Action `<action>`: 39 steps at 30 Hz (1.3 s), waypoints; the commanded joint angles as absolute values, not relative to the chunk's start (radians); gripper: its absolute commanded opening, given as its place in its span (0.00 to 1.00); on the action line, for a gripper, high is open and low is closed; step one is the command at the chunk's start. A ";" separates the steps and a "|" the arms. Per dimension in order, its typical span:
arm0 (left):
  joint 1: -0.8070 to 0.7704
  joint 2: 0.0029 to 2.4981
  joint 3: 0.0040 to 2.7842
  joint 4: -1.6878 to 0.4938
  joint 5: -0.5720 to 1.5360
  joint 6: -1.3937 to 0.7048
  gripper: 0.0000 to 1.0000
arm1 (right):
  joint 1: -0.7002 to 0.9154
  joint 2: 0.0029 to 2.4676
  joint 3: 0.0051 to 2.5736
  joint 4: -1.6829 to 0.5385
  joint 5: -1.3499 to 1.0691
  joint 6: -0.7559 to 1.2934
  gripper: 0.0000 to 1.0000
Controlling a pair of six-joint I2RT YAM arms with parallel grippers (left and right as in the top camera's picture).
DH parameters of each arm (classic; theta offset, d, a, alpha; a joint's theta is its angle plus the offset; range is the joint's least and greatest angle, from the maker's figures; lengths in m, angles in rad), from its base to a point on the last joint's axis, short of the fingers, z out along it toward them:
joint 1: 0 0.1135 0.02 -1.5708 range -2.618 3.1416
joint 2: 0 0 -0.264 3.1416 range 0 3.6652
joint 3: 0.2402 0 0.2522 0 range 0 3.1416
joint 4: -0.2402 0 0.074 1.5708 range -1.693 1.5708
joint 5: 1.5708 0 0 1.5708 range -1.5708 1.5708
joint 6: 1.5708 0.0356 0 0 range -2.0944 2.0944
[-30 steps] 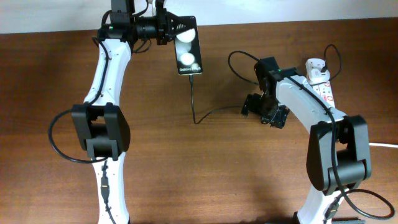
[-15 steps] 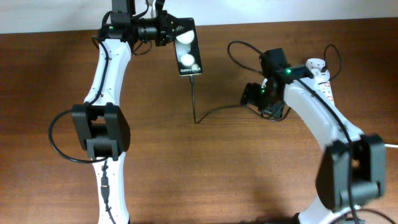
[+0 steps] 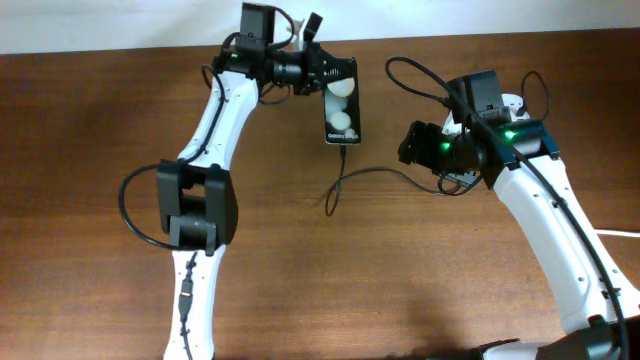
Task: Plug charger to phone and switch on socket
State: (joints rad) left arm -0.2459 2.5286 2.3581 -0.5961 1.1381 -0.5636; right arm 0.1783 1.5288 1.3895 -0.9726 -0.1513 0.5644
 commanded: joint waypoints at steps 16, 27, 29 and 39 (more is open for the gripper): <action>-0.288 2.655 2.370 -0.677 1.049 -0.543 0.00 | 0.183 1.510 1.393 -0.973 -0.138 0.549 0.85; -0.342 2.655 2.370 -0.775 0.835 -0.491 0.00 | 0.183 1.510 1.393 -0.973 -0.138 0.527 0.89; -0.342 2.655 2.370 -0.809 0.780 -0.491 0.00 | 0.183 1.510 1.393 -0.973 -0.138 0.527 0.89; -0.345 2.655 2.366 -0.871 0.688 -0.492 0.00 | 0.183 1.510 1.393 -0.974 -0.138 0.527 0.90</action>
State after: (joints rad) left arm -0.3466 2.6507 2.3581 -0.8650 0.7082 -0.5117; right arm 0.1783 1.5288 1.3895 -0.9730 -0.1478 0.5381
